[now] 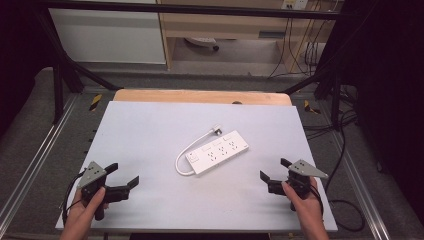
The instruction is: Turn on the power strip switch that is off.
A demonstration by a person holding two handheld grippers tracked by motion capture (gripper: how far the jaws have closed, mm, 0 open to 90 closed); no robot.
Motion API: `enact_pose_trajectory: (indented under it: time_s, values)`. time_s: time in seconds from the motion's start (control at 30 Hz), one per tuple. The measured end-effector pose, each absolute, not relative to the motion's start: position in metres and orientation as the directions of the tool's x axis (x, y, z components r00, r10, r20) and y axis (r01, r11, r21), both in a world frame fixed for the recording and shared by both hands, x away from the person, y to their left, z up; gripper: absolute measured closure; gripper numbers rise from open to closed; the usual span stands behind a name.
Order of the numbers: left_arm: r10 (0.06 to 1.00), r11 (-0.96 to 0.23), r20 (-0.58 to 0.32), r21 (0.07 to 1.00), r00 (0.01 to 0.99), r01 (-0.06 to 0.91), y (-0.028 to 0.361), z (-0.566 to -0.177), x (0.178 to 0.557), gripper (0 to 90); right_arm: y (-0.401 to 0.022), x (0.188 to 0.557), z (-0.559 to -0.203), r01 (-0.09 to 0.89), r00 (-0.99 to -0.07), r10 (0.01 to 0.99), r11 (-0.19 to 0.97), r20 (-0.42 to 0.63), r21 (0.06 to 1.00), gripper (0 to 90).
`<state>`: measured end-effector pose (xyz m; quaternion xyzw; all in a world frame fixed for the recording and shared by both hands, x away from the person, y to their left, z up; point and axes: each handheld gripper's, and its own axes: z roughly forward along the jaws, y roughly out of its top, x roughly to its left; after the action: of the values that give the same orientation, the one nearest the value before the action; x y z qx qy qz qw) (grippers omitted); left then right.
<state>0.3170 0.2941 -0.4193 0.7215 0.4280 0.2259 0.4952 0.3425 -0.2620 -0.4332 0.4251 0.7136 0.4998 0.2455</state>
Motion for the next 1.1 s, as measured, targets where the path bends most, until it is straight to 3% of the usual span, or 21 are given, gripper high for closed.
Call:
enact_pose_trajectory:
  time_s: [0.47,1.1]
  values:
    - [0.850,-0.131,-0.107,0.906,0.516,0.403,0.298,-0.420,0.317,6.8,-0.254,0.340,-0.407,0.300,-0.526,0.848,0.114,0.065,0.947,4.6]
    - [0.859,-0.126,-0.109,0.902,0.501,0.412,0.300,-0.421,0.319,5.5,-0.234,0.369,-0.378,0.291,-0.560,0.826,0.127,0.061,0.948,2.7]
